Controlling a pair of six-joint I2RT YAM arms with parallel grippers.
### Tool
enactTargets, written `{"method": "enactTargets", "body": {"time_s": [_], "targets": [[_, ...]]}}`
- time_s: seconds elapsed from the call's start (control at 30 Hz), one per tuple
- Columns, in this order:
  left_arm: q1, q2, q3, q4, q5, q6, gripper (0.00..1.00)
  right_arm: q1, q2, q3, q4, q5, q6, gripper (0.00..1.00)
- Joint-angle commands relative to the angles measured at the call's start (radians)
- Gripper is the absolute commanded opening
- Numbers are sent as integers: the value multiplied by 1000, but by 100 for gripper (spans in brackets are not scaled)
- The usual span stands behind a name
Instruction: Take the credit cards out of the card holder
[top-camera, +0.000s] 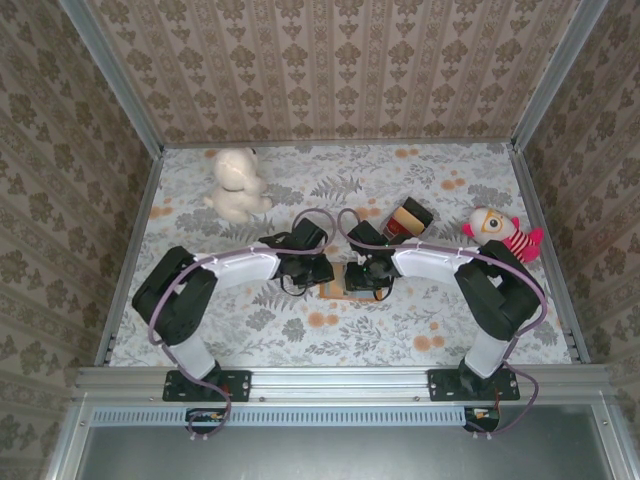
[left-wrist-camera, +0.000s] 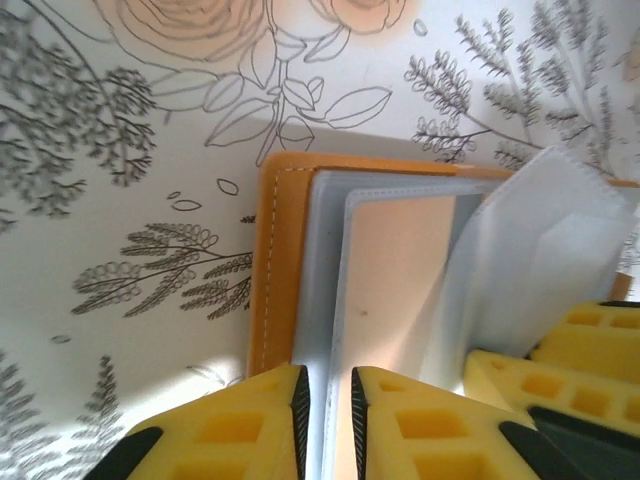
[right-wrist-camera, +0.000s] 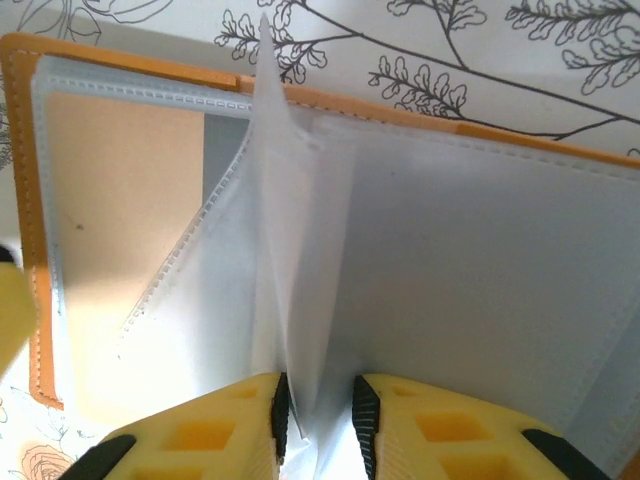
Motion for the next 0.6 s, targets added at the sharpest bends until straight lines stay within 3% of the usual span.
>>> {"method": "enactTargets", "body": {"time_s": [0.0, 0.57], "targets": [[15, -61, -23, 21, 33, -1, 23, 3, 79, -41, -41, 73, 10, 29], [33, 7, -94, 236, 194, -68, 28, 3, 55, -64, 13, 39, 16, 26]]}}
